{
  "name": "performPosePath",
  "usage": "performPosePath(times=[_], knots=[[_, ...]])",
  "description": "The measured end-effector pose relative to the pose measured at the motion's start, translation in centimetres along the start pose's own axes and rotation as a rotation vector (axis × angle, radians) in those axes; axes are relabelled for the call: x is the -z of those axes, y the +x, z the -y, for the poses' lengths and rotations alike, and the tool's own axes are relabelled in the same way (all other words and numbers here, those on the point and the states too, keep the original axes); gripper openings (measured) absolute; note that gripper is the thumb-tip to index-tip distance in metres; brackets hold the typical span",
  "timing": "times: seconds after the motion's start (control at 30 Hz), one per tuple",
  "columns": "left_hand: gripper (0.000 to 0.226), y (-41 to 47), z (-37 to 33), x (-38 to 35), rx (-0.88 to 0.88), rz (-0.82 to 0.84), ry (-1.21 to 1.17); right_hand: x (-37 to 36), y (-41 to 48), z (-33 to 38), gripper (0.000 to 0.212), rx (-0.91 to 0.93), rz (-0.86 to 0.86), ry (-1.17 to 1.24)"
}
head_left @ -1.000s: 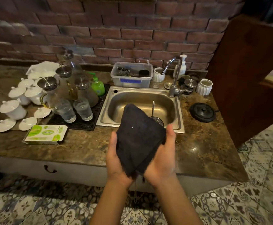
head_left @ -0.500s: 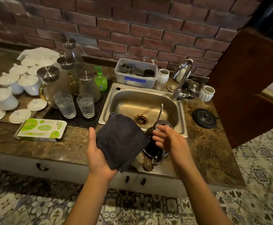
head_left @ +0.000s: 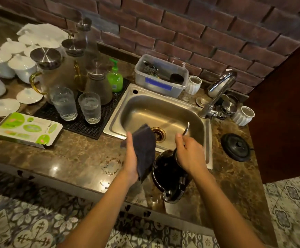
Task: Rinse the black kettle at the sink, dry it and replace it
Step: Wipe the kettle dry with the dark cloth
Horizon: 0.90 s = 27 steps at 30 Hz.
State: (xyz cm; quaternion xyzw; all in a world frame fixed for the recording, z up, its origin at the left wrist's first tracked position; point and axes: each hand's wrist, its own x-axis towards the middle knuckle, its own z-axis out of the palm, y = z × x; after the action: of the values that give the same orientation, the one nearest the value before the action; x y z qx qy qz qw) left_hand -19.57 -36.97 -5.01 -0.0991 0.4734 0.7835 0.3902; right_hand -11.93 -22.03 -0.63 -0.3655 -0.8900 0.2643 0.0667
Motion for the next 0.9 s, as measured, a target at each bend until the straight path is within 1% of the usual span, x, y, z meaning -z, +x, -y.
performPosePath(times=[0.1,0.2,0.23,0.3,0.33,0.4,0.47,0.53,0.57,0.67,0.7,0.8,0.9], knots=[[0.122,1.4,2.5,-1.5,0.017,0.132,0.180,-0.9,0.4,-1.1,0.055,-0.007,-0.001,-0.034],[0.131,0.9,4.6,-2.9,-0.026,0.296,0.330,-1.0,0.5,-1.6,0.057,-0.024,-0.046,0.037],[0.130,0.7,5.0,-3.0,-0.020,0.296,0.347,-1.0,0.6,-1.6,0.056,-0.045,-0.063,0.068],[0.110,1.1,6.0,-2.5,-0.011,0.311,0.279,-0.8,0.5,-1.3,0.051,-0.078,-0.079,0.126],[0.104,1.6,6.1,-2.2,0.005,0.303,0.237,-0.8,0.5,-1.2,0.049,-0.082,-0.077,0.128],[0.102,2.7,6.2,-1.3,0.048,0.229,0.152,-0.9,0.5,-1.2,0.051,-0.081,-0.059,0.102],[0.084,3.9,6.5,-0.6,0.023,0.226,0.088,-1.2,0.5,-1.3,0.054,-0.088,-0.057,0.094],[0.058,4.7,6.9,-0.1,0.043,0.268,0.108,-1.4,0.4,-1.4,0.055,-0.097,-0.078,0.093],[0.049,5.3,7.1,-0.1,0.057,0.290,0.122,-1.4,0.4,-1.3,0.056,-0.103,-0.094,0.099],[0.032,6.7,6.7,-0.1,-0.028,0.405,0.232,-1.4,0.3,-1.1,0.054,-0.153,-0.125,0.117],[0.030,7.0,6.3,0.0,-0.080,0.456,0.261,-1.4,0.3,-1.0,0.053,-0.168,-0.131,0.117],[0.037,8.1,5.5,0.6,-0.205,0.563,0.402,-1.5,0.3,-0.9,0.051,-0.185,-0.150,0.144],[0.048,9.2,5.1,0.9,-0.225,0.684,0.525,-1.7,0.3,-0.7,0.051,-0.184,-0.175,0.154]])
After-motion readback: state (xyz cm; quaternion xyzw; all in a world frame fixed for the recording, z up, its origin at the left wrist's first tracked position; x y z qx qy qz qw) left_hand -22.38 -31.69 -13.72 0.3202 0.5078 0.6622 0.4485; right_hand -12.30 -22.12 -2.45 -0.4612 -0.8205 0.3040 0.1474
